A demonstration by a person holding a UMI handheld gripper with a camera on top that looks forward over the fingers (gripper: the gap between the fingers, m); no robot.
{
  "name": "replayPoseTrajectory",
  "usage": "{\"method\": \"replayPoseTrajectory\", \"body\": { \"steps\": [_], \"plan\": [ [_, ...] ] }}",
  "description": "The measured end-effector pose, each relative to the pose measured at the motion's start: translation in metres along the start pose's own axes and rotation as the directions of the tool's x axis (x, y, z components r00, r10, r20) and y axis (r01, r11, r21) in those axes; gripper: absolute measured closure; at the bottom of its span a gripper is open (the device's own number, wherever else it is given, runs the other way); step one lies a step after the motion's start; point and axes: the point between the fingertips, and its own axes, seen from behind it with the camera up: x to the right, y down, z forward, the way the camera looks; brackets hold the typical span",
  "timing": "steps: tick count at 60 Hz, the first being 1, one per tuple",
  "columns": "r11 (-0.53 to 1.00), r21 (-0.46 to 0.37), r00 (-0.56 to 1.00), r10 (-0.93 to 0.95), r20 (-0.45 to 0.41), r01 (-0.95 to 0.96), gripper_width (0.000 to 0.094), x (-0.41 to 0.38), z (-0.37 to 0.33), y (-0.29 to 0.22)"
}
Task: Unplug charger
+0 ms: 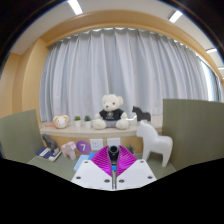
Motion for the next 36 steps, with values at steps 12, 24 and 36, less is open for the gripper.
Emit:
{"method": "replayPoseTrajectory", "body": {
  "steps": [12,24,36],
  "plan": [
    [0.993,-0.117,0.996,-0.031,-0.080,0.022,0.0897,0.094,0.031,0.027],
    [0.913,-0.402,0.984,-0.005,-0.176,-0.067,0.0897,0.164,0.036,0.202],
    [0.877,-0.460,0.975,0.041,-0.217,-0.139,0.0822,0.179,0.031,0.254]
  ]
}}
